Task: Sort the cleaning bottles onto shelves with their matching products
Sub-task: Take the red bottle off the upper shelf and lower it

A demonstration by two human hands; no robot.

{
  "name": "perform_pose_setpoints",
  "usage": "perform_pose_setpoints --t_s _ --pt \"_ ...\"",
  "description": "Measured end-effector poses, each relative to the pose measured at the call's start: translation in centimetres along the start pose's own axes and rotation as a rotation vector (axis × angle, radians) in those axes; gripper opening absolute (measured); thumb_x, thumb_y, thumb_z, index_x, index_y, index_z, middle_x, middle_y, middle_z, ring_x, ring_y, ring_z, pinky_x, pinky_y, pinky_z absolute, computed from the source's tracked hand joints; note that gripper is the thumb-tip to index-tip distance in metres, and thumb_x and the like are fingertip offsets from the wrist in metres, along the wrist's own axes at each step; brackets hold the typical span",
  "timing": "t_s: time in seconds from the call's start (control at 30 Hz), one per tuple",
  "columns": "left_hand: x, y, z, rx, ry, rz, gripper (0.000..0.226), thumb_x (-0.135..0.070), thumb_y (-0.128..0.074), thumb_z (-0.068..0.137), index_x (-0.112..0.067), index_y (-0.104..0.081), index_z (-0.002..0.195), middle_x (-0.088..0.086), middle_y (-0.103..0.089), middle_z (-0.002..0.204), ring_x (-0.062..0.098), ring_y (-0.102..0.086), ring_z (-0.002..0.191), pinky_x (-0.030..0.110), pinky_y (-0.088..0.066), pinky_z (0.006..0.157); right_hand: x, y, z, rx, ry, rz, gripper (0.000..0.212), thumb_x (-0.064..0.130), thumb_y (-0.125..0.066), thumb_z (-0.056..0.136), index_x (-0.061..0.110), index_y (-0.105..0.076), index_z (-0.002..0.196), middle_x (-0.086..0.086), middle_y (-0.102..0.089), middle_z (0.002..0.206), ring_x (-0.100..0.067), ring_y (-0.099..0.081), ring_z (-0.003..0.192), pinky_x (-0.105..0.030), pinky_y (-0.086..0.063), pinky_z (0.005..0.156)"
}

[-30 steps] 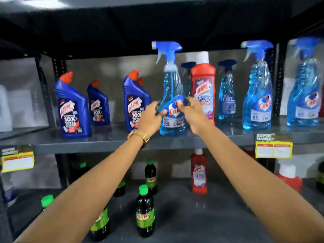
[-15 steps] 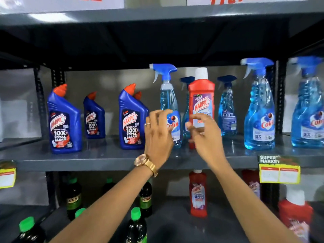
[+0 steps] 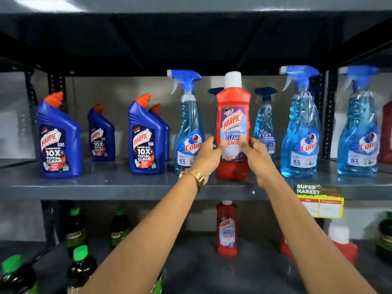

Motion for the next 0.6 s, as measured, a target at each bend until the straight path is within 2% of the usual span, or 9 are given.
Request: perform_pose_setpoints --t_s 0.07,0.2,0.27,0.33,0.47,0.53,0.6 --pt "-1.1 0.2 -1.6 0.033 -0.039 0.010 0.019 -0.028 -0.046 0.095 -0.020 -0.050 0.112 -0.001 -0.060 0.108 0.015 -0.058 0.095 0.022 -0.046 0.066 1.3 0.3 -1.8 0.019 0.039 0.013 0.030 0.032 -0.051 0.093 0.013 -0.057 0.114 -0.010 -0.068 0.118 -0.016 -0.068 0.095 -0.023 -0.056 0.076" --pt "-3.3 0.6 -5.6 0.012 -0.142 -0.042 0.012 -0.030 -0.051 0.092 -0.026 -0.051 0.103 0.004 -0.065 0.117 0.020 -0.064 0.104 0.034 -0.055 0.083 4.3 1.1 -6.3 0.005 0.134 0.027 0.031 0.035 -0.052 0.092 0.013 -0.056 0.113 -0.006 -0.069 0.116 -0.015 -0.068 0.102 -0.028 -0.055 0.084" --pt "-3.9 0.1 -8.1 0.032 -0.188 -0.110 0.015 -0.025 -0.053 0.091 -0.024 -0.052 0.106 0.006 -0.065 0.118 0.019 -0.065 0.105 0.031 -0.058 0.084 4.9 1.6 -8.9 0.012 0.178 0.042 0.025 0.032 -0.051 0.092 0.017 -0.057 0.111 -0.004 -0.070 0.115 -0.013 -0.067 0.105 -0.026 -0.056 0.086" --pt "-3.2 -0.4 -10.4 0.060 -0.197 -0.130 0.022 -0.022 -0.054 0.091 -0.019 -0.054 0.113 0.004 -0.066 0.117 0.017 -0.065 0.106 0.025 -0.058 0.083 4.2 2.3 -11.5 0.027 0.188 0.062 0.018 0.030 -0.051 0.093 0.022 -0.059 0.106 -0.002 -0.070 0.114 -0.012 -0.067 0.107 -0.025 -0.055 0.088" --pt "2.4 -2.5 -14.6 0.089 -0.148 -0.113 0.025 -0.020 -0.057 0.089 -0.013 -0.055 0.113 0.013 -0.069 0.115 0.022 -0.067 0.105 0.037 -0.055 0.090 -1.5 3.9 -16.5 0.070 0.094 0.064 0.019 0.035 -0.054 0.087 0.026 -0.059 0.103 0.000 -0.069 0.115 -0.015 -0.064 0.112 -0.036 -0.051 0.097" --pt "6.9 -4.0 -16.6 0.104 -0.083 -0.118 0.024 -0.017 -0.057 0.087 -0.015 -0.055 0.111 0.014 -0.067 0.116 0.022 -0.066 0.104 0.039 -0.054 0.092 -5.6 4.7 -18.8 0.123 0.010 0.047 0.018 0.025 -0.052 0.090 0.024 -0.056 0.108 0.003 -0.068 0.114 -0.006 -0.063 0.107 -0.027 -0.052 0.092" --pt "11.9 -5.4 -18.4 0.095 -0.003 -0.079 0.027 -0.017 -0.056 0.086 -0.015 -0.053 0.113 0.013 -0.066 0.118 0.019 -0.065 0.105 0.040 -0.051 0.096 -9.8 5.6 -20.9 0.159 -0.072 0.001 0.021 0.015 -0.050 0.093 0.020 -0.054 0.113 0.005 -0.067 0.112 0.004 -0.063 0.098 -0.013 -0.050 0.080"
Point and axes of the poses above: each hand's wrist, its own z-axis towards the middle knuckle, its own y-axis out of the back of the hand, x = y × z, the point moved 9 cm from there along z, towards the middle knuckle
